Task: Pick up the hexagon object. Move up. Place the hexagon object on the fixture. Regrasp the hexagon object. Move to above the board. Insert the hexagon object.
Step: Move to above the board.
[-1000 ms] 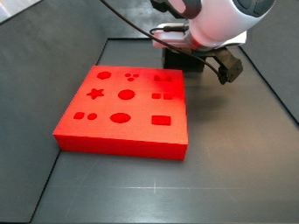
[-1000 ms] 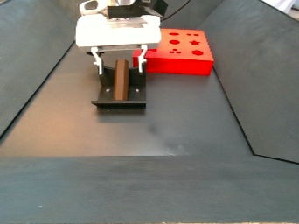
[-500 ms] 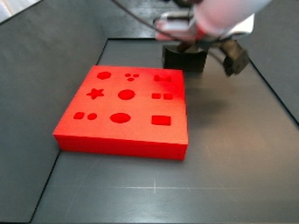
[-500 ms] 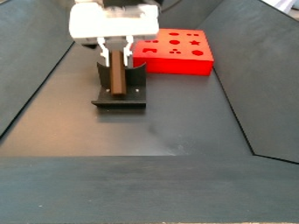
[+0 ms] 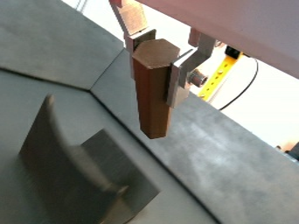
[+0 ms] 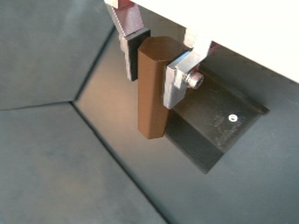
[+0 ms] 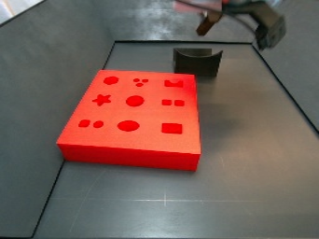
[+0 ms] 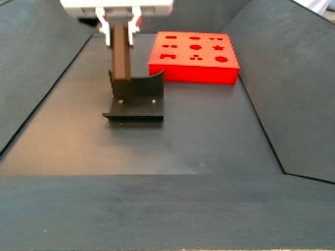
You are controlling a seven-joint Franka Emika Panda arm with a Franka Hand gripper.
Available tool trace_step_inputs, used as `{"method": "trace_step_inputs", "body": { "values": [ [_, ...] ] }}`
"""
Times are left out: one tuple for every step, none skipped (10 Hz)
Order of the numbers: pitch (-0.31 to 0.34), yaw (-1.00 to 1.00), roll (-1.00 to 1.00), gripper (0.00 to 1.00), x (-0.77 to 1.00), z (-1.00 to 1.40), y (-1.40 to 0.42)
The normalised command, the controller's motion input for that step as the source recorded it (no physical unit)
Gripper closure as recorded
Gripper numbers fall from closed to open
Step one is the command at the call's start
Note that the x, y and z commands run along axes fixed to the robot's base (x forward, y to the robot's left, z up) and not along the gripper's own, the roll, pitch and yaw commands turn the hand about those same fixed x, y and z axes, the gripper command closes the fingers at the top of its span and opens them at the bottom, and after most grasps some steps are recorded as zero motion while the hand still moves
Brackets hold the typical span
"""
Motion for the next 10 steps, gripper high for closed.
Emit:
{"method": "trace_step_inputs", "body": {
  "values": [
    [0.04,-0.04,-0.07,1.0,0.08,1.0,0.03],
    [0.065,-0.03,-0.06,1.0,0.07,1.0,0.03],
    [0.083,-0.02,-0.05,1.0,0.07,1.0,0.03],
    [0.102,-0.01,-0.05,1.0,0.06,1.0,0.02],
    [0.128,0.01,-0.05,1.0,0.06,1.0,0.02],
    [0.139,0.03,-0.05,1.0,0.06,1.0,0.02],
    [0.149,0.04,-0.05,1.0,0.06,1.0,0.01],
    [0.162,0.06,-0.05,1.0,0.07,1.0,0.0],
    [0.17,0.08,-0.05,1.0,0.08,1.0,-0.01],
    [0.169,0.09,-0.04,1.0,0.06,0.84,-0.01]
  ]
}}
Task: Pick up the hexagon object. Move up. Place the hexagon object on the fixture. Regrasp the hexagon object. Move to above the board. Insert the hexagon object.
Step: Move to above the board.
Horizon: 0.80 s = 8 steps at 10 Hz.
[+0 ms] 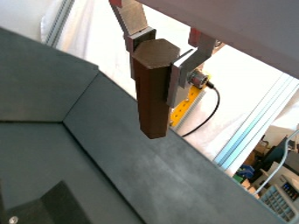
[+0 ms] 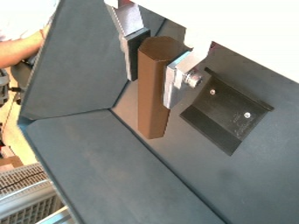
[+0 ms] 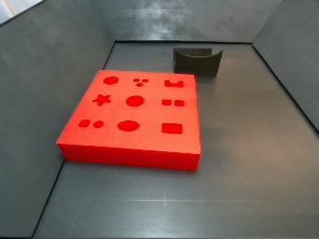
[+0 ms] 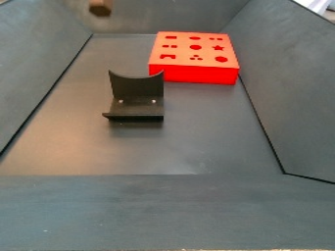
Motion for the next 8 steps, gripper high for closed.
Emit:
{"method": "trace_step_inputs", "body": {
  "values": [
    [0.161,0.1,-0.04,1.0,0.06,0.72,-0.02],
    [0.139,0.12,-0.04,1.0,0.03,0.44,-0.01],
    [0.124,0.12,-0.05,1.0,0.03,0.27,-0.01],
    [0.027,-0.08,-1.0,1.0,-0.63,0.13,-1.0],
    [0.009,-0.08,-1.0,1.0,-0.64,0.12,-1.0],
    [-0.004,-0.08,-1.0,1.0,-0.66,0.13,-1.0],
    [-0.016,-0.08,-1.0,1.0,-0.69,0.11,-1.0],
    [-0.018,-0.08,-1.0,1.0,-0.69,0.11,-1.0]
  ]
}}
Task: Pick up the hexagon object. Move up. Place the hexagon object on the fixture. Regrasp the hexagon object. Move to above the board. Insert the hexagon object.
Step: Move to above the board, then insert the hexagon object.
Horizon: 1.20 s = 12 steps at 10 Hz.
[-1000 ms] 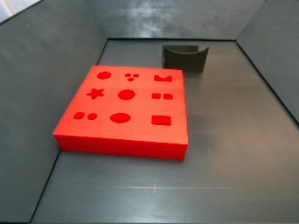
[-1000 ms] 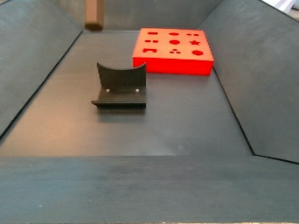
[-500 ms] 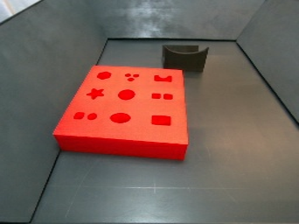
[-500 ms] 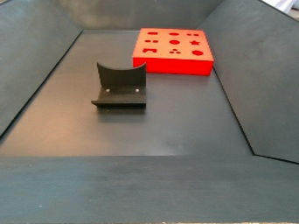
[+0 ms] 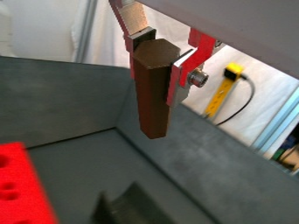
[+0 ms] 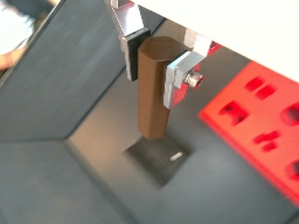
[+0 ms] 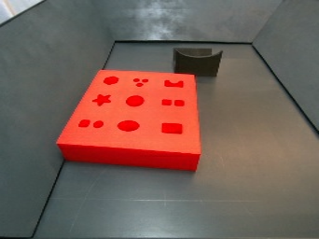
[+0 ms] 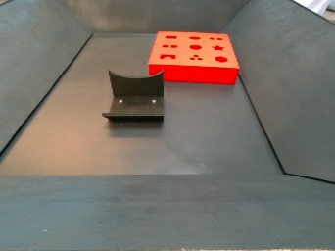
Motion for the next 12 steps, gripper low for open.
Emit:
{"method": "trace_step_inputs", "body": {
  "values": [
    [-0.015,-0.08,-1.0,1.0,-0.7,0.12,-1.0],
    [-0.016,-0.08,-1.0,1.0,-0.72,0.11,-1.0],
    [-0.023,-0.08,-1.0,1.0,-0.74,0.12,-1.0],
    [-0.033,-0.08,-1.0,1.0,-0.77,0.12,-1.0],
    [-0.045,-0.08,-1.0,1.0,-0.72,0.1,-0.89],
    [-0.052,-0.06,-0.85,1.0,-0.51,0.06,-0.59],
    [-0.04,-0.03,-0.55,1.0,-0.27,0.02,-0.27],
    [-0.027,-0.02,-0.36,1.0,-0.14,0.01,-0.12],
    [-0.011,-0.02,-0.24,1.0,-0.07,0.01,-0.07],
    [-0.004,0.0,0.0,1.0,0.0,0.0,0.0],
    [-0.014,0.0,0.0,1.0,0.0,0.0,0.0],
    [-0.049,0.0,-0.01,1.0,0.0,-0.04,0.01]
  ]
}}
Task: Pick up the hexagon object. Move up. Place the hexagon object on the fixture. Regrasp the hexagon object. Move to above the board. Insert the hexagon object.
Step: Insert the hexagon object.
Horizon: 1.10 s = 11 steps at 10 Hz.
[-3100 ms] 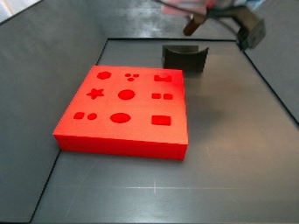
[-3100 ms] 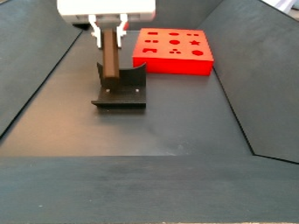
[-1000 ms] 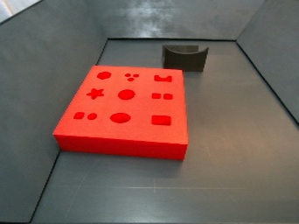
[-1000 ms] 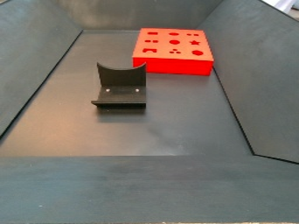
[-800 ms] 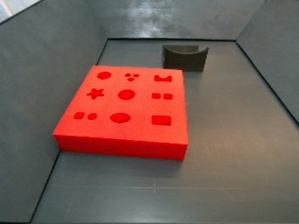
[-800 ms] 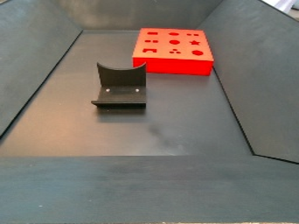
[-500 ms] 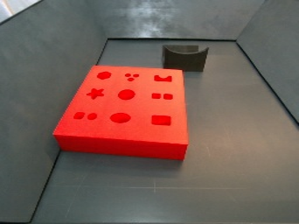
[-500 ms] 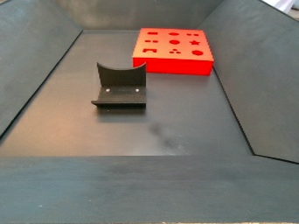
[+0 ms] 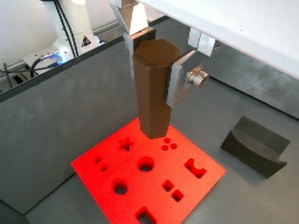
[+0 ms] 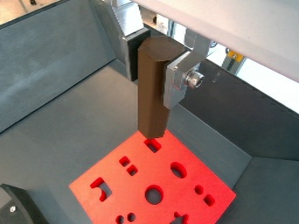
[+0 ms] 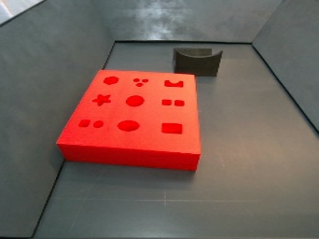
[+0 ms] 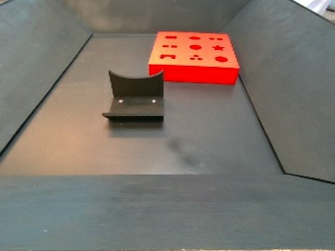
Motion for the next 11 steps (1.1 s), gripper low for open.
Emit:
{"method": "trace_step_inputs", "body": {
  "values": [
    [-0.051,0.0,-0.06,1.0,0.0,-0.11,0.15],
    [-0.063,0.0,-0.13,1.0,-0.04,-0.19,0.36],
    [-0.093,0.0,-0.17,1.0,-0.15,-0.24,0.43],
    [-0.149,0.0,-0.15,1.0,-0.25,-0.31,0.38],
    [-0.151,0.0,-0.12,1.0,-0.26,-0.42,0.43],
    [-0.13,0.0,-0.09,1.0,-0.31,-0.49,0.47],
    [-0.176,-0.03,-0.13,1.0,-0.4,-0.5,0.51],
    [-0.253,-0.05,-0.2,1.0,-0.52,-0.54,0.53],
    [-0.263,-0.01,-0.22,1.0,-0.52,-0.51,0.57],
    [-0.299,-0.01,-0.21,1.0,-0.64,-0.5,0.53],
    [-0.324,-0.05,-0.21,1.0,-0.68,-0.47,0.48]
  ]
}}
